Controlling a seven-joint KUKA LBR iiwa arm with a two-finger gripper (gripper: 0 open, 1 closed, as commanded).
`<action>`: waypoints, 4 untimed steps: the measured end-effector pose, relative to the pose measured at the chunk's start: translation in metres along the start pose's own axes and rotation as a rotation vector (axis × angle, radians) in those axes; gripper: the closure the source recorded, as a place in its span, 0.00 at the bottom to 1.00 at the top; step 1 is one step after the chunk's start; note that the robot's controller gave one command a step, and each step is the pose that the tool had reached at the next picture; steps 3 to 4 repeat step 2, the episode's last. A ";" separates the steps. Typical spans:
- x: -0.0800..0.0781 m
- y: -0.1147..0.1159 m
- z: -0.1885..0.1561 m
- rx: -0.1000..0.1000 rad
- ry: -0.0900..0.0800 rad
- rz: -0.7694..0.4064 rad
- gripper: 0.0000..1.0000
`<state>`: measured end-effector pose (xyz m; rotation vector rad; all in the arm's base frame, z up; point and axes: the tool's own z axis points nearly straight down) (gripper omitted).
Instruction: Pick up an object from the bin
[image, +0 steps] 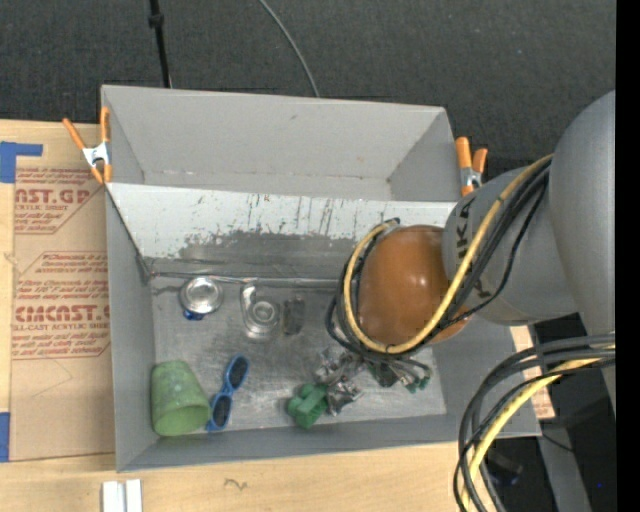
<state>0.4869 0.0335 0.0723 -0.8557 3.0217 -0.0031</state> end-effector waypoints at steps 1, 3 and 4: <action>-0.047 0.069 -0.002 0.006 -0.012 -0.272 1.00; -0.056 0.037 -0.156 0.003 -0.009 -0.389 1.00; -0.056 0.037 -0.156 0.003 -0.009 -0.389 1.00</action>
Offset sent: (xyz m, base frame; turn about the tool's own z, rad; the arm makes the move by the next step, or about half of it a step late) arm -0.0004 0.0835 -0.0023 -0.2738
